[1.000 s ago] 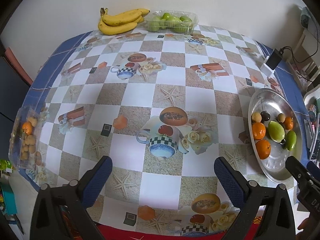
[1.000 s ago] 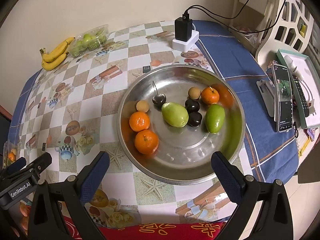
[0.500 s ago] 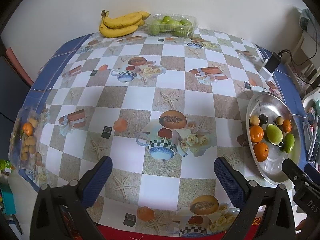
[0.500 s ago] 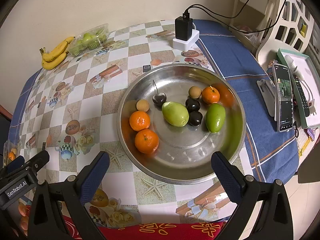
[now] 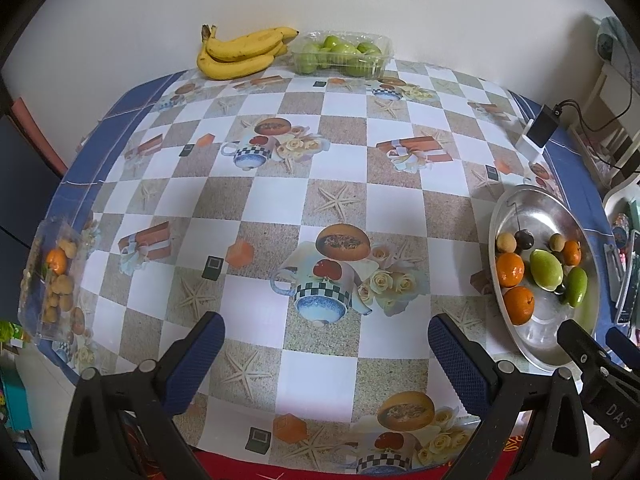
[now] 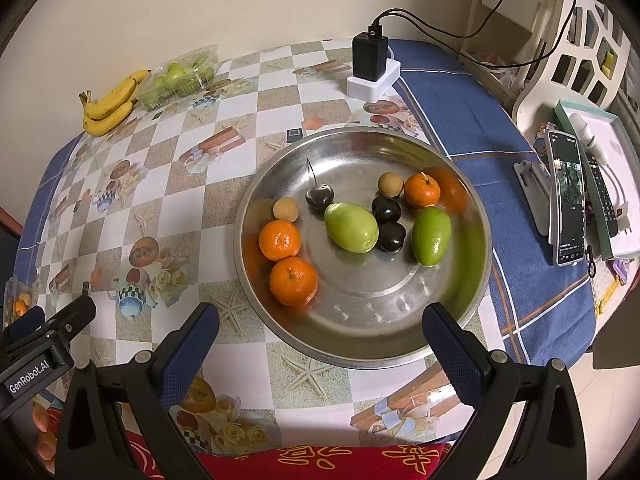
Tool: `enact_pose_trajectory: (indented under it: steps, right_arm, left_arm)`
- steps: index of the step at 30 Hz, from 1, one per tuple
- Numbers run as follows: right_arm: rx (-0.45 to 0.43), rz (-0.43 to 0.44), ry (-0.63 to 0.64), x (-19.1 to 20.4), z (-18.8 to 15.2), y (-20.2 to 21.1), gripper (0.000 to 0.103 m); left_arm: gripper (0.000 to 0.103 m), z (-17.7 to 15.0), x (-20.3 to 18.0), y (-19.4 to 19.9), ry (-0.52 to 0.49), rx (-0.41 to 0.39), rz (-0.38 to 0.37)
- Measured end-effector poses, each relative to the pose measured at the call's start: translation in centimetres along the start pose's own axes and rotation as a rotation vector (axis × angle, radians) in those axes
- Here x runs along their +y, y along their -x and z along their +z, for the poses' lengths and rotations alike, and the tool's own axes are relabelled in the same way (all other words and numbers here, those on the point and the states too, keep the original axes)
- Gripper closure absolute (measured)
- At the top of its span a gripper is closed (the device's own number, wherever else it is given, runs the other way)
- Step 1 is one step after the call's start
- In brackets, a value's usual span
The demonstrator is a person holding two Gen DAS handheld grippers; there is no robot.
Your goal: Organize fruits
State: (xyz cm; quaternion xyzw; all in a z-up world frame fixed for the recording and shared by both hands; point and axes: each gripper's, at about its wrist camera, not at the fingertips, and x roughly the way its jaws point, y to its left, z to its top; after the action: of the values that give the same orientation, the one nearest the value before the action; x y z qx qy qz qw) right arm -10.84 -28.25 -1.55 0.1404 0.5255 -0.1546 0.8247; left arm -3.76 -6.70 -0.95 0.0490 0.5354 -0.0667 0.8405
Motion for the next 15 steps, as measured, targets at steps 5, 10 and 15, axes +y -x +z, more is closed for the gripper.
enact_pose_trajectory:
  steps: [5,10,15]
  right_arm:
    - [0.001,-0.001,0.0,0.02,-0.01,-0.04,0.002]
    - [0.002,-0.001,0.0,0.01,0.01,-0.06,0.002]
    - [0.002,-0.001,0.0,-0.01,-0.01,-0.1,0.002]
  left_arm:
    - [0.0,0.0,-0.02,0.02,0.001,0.0,0.001]
    - [0.0,0.05,0.16,0.06,-0.003,0.0,0.004]
    - [0.0,0.09,0.36,0.02,-0.001,0.002,0.005]
